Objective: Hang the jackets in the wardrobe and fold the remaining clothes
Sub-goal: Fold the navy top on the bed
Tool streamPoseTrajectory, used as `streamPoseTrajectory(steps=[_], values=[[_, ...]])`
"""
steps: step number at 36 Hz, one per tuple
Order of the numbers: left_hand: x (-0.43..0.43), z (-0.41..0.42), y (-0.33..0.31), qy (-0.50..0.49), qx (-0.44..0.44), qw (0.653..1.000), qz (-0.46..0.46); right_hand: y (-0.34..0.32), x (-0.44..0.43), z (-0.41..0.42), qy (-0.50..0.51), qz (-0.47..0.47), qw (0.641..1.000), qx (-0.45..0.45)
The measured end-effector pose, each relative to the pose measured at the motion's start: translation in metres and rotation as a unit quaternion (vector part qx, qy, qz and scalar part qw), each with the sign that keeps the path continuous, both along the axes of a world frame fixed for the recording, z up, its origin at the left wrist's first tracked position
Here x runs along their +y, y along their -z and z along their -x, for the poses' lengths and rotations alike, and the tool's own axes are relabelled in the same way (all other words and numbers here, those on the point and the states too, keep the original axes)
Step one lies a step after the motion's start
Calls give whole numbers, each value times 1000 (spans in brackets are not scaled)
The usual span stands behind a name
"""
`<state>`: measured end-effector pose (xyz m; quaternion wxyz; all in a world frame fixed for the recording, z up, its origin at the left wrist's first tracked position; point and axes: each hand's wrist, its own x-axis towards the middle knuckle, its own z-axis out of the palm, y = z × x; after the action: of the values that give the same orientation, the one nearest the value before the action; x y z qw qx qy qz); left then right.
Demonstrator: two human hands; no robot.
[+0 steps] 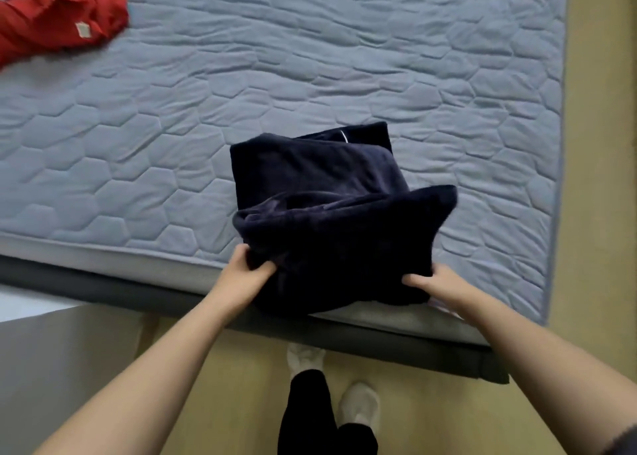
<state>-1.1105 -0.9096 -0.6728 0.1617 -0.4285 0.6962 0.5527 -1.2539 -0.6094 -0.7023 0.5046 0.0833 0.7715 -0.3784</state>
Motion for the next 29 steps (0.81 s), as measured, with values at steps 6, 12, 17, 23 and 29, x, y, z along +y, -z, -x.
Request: streamPoseTrajectory(steps=[6, 12, 17, 23, 29], values=[[4, 29, -16, 46, 117, 992, -25, -15, -23, 40, 92, 77, 992, 29], [3, 42, -5, -69, 114, 991, -20, 0, -36, 52, 167, 127, 976, -61], [-6, 29, -6, -209, 118, 968, -69, -2, -32, 51, 190, 115, 973, -62], [-42, 53, -40, -222, 184, 956, -51, -44, -58, 92, 223, 227, 948, 28], [-83, 113, -30, -247, 176, 951, 63, -49, -115, 143, 217, 215, 945, 121]])
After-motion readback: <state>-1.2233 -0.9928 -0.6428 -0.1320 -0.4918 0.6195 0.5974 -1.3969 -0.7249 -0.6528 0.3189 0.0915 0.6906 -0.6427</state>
